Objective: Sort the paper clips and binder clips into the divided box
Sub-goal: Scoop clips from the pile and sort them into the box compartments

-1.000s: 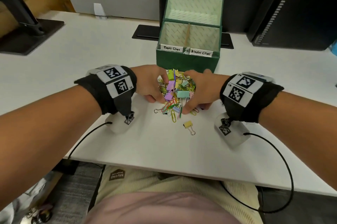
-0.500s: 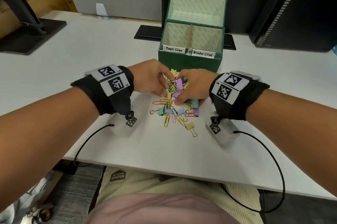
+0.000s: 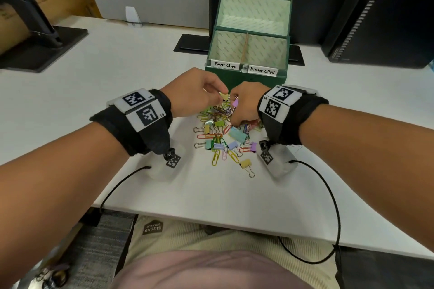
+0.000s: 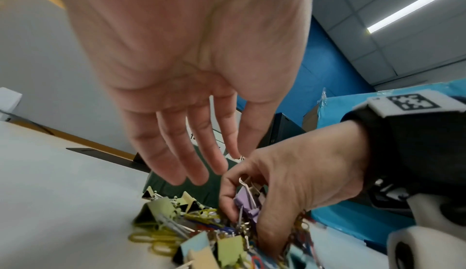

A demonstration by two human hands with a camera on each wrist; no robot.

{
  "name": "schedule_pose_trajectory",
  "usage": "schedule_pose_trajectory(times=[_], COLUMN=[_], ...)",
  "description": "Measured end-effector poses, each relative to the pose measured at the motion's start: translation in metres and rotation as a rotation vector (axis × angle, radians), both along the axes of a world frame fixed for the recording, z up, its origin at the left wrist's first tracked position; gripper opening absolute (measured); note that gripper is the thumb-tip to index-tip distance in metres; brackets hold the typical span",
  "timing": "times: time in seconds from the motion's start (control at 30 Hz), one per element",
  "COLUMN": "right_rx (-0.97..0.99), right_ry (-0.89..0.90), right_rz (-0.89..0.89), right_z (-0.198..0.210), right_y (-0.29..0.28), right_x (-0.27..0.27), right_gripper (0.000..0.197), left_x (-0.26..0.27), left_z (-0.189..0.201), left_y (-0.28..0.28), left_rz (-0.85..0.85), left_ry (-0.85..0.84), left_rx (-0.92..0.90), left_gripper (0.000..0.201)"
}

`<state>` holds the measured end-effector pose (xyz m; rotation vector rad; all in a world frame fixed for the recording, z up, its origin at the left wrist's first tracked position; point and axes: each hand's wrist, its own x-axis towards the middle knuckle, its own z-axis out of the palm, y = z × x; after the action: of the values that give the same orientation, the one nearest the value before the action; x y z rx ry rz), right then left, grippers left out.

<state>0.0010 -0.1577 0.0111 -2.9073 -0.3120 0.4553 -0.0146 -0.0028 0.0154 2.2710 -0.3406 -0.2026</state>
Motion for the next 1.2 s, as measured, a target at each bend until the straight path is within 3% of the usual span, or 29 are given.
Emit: schedule_pose_trajectory(times=[0.1, 0.3, 0.47, 0.57, 0.7, 0.8, 0.87, 0.97, 1.07, 1.2], right_rx=[0.017, 0.257, 0.633, 0.863, 0.977, 0.866, 0.688, 0.369, 0.109, 0.097], right_ry=[-0.005, 0.081, 0.274, 0.372, 0.363, 0.364, 0.34, 0.225, 0.132, 0.135], right_rz=[-0.027, -0.194, -0.389, -0.444, -0.417, -0.29, -0.196, -0.044, 0.08, 0.096], right_z=[-0.001, 0.004, 0.015, 0.024, 0.04, 0.05, 0.052, 0.054, 0.057, 0.063], right_y=[-0.006, -0.025, -0.037, -0.037, -0.031, -0.018, -0.008, 0.001, 0.002, 0.0], right_x=[0.004, 0.011, 0.014, 0.014, 0.012, 0.003, -0.004, -0.009, -0.009, -0.01], right_gripper=[0.043, 0.028, 0.021, 0.027, 0.027, 0.027, 0.027, 0.022, 0.038, 0.062], left_x=[-0.002, -0.006, -0.006, -0.007, -0.004, -0.001, -0.001, -0.004, -0.004, -0.002], left_z=[-0.001, -0.012, -0.022, -0.024, -0.027, -0.025, -0.021, -0.022, -0.03, -0.037], left_y=[-0.001, -0.01, -0.029, -0.043, -0.054, -0.061, -0.065, -0.071, -0.073, -0.074], left_rz=[0.061, 0.211, 0.326, 0.382, 0.408, 0.334, 0.283, 0.289, 0.322, 0.327], left_ry=[0.024, 0.149, 0.208, 0.358, 0.635, 0.817, 0.884, 0.916, 0.917, 0.953], left_rx=[-0.118, -0.411, -0.579, -0.753, -1.118, -1.425, -1.578, -1.649, -1.716, -1.799], left_gripper=[0.016, 0.015, 0.017, 0.024, 0.051, 0.054, 0.044, 0.033, 0.037, 0.05])
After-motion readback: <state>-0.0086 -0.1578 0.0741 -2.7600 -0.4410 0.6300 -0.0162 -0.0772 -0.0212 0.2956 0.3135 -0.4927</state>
